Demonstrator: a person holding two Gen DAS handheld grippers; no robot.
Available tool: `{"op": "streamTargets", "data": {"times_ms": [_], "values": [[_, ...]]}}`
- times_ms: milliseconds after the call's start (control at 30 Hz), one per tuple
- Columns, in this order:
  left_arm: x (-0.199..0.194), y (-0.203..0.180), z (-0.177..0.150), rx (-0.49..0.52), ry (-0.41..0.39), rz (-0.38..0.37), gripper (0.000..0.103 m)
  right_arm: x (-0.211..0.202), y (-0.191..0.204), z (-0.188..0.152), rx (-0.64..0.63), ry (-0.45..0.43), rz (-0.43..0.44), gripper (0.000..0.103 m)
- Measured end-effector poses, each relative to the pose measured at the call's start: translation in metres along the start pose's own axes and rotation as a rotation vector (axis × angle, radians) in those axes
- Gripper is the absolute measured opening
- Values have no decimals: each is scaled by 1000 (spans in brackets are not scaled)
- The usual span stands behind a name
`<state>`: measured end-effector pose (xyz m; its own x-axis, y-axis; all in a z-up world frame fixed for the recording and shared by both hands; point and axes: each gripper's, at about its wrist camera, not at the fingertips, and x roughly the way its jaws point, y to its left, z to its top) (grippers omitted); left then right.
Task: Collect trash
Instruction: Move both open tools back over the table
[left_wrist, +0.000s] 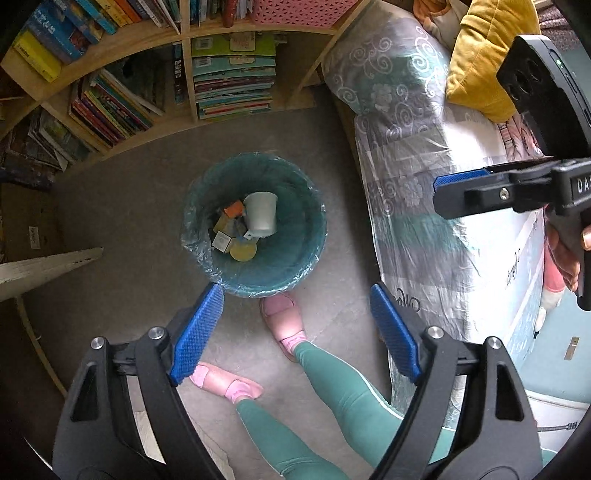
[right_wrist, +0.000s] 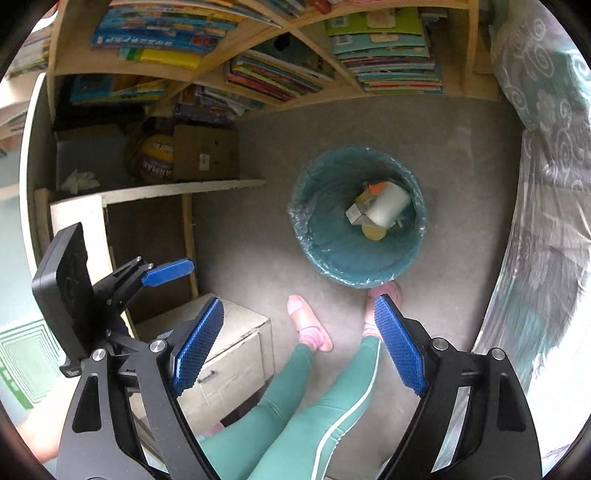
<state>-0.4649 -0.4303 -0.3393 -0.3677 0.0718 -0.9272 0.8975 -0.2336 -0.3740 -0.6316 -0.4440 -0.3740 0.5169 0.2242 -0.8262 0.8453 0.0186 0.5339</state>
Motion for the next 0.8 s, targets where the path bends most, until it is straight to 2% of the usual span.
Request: {"op": "streamTargets", "data": {"times_ms": [233, 400, 533, 633, 800], "values": [[-19, -5, -9, 9, -18, 36, 79, -11, 14, -8, -29, -10, 11, 83], [-69, -9, -18, 6, -114, 105, 80, -34, 45, -11, -130, -43, -13, 85], [-121, 2, -27, -48, -191, 131, 85, -56, 89, -3, -231, -36, -10, 85], [-163, 12, -38, -79, -258, 184, 85, -74, 128, 3, -318, -47, 16, 87], [-235, 39, -68, -203, -386, 211, 85, -102, 204, 13, -515, -53, 38, 89]]}}
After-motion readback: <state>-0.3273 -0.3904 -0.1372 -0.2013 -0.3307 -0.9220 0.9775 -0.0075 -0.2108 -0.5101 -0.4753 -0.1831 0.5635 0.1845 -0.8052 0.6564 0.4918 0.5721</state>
